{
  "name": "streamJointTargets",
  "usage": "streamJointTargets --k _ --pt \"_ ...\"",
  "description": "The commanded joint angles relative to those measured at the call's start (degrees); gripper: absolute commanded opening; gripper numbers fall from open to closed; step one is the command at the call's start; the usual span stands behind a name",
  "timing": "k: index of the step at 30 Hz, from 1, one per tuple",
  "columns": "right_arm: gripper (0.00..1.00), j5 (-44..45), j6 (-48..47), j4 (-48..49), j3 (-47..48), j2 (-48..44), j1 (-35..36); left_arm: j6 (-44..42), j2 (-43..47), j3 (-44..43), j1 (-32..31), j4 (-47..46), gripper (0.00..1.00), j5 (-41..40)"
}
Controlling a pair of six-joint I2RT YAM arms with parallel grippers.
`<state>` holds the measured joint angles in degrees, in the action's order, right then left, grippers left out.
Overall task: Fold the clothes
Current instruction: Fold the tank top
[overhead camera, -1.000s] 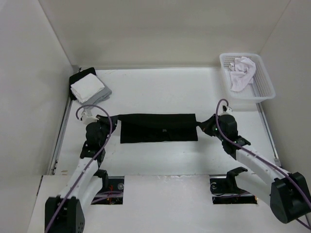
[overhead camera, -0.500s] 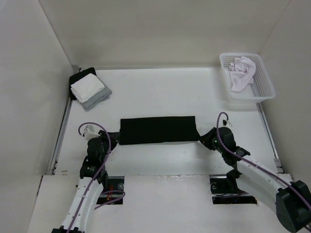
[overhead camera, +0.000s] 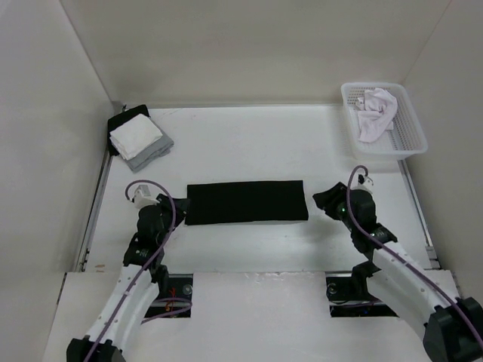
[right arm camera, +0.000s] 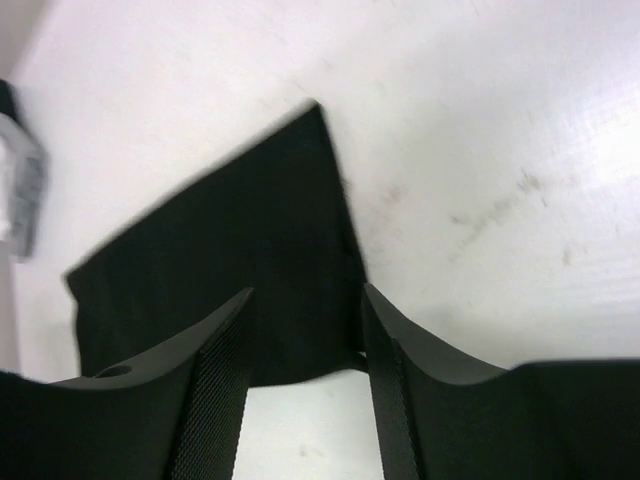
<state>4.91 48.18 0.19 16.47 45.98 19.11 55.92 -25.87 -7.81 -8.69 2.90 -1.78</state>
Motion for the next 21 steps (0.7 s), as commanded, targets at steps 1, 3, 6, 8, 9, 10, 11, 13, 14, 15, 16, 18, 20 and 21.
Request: streamJointTargets --k 1,3,6,8,9,10,11,13,14,15,16,18,20,21 --pt "0.53 2.9 -1.7 -0.1 3.0 -3.8 -0.2 0.1 -4.4 -2.6 -3.6 -10.5 0.27 -2.4" --pt "0.54 -0.4 -3.5 -0.3 5.1 3.4 -0.2 0.0 -8.8 -2.8 -6.9 -14.6 0.27 -4.8" --pt "0.54 -6.3 -3.5 5.0 5.9 12.8 -0.4 -0.4 -15.7 -3.6 -11.6 -20.1 0.27 -7.2" --pt "0.55 -8.2 -2.1 9.0 5.9 17.4 -0.8 -0.5 -19.4 -4.0 -14.0 -23.5 0.27 -8.1" --pt "0.55 -8.9 -1.6 10.2 6.0 19.5 -1.0 -0.5 -20.6 -4.1 -14.7 -24.9 0.27 -8.1" --pt "0.55 -9.3 -1.4 10.8 6.5 21.5 -1.3 -0.5 -21.4 -4.3 -14.9 -25.7 0.27 -8.1" --pt "0.54 -9.6 -1.3 11.4 6.6 23.2 -1.6 -0.5 -22.1 -4.5 -15.1 -26.5 0.27 -7.8" --pt "0.53 -10.0 -0.3 12.0 6.8 25.7 -1.4 -0.7 -22.5 -4.8 -15.4 -27.2 0.27 -7.4" --pt "0.52 -10.1 0.3 12.4 6.7 26.6 -1.5 -1.1 -22.3 -5.0 -15.5 -27.2 0.27 -7.4" --pt "0.52 -10.2 1.1 13.2 6.4 27.8 -1.6 -1.3 -21.9 -5.1 -15.5 -27.3 0.27 -7.4" --pt "0.51 -10.7 1.9 14.3 6.1 28.9 -1.6 -1.7 -21.5 -5.3 -15.4 -27.3 0.27 -7.4" --pt "0.47 -13.1 3.2 17.7 5.8 32.4 -1.6 -2.4 -20.7 -5.5 -15.3 -27.3 0.27 -7.4" --pt "0.41 -16.1 5.2 21.4 5.5 35.0 -1.8 -3.1 -20.0 -6.1 -15.3 -27.2 0.27 -7.3" --pt "0.38 -16.4 5.9 22.5 5.3 35.5 -2.1 -3.4 -19.8 -6.2 -15.3 -27.2 0.27 -7.0"
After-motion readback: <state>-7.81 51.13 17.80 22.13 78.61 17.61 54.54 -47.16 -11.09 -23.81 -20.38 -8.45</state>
